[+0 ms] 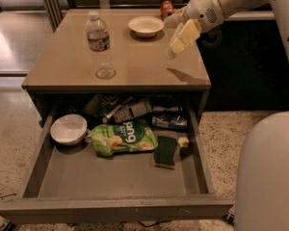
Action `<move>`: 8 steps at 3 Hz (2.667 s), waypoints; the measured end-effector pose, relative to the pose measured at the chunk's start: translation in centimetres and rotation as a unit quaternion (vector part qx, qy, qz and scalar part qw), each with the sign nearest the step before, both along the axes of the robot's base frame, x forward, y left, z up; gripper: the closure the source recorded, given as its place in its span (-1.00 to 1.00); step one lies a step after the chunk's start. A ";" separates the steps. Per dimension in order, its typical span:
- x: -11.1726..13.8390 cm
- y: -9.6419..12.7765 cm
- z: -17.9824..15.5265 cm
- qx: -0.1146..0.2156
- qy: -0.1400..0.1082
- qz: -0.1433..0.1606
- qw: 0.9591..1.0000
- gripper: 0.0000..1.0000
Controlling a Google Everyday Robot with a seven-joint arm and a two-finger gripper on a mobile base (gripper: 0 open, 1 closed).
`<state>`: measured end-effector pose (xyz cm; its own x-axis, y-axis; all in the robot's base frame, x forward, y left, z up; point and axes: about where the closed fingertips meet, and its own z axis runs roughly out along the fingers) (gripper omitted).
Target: Place water bottle into top drawer
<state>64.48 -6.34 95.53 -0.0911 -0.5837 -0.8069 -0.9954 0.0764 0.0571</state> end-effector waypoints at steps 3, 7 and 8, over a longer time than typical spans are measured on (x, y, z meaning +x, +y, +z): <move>5.5 8.3 -0.8 0.082 0.024 0.021 0.996 -1.00; 4.2 14.1 -3.0 0.087 0.049 0.075 0.992 -1.00; 4.5 15.6 -3.0 0.103 0.052 0.082 0.990 -1.00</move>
Offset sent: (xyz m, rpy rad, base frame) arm 0.0268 0.0323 -0.0064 0.1506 0.0509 0.0137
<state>69.02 9.22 92.56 -0.0981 -0.4221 -0.9012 -0.9815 -0.1088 0.1578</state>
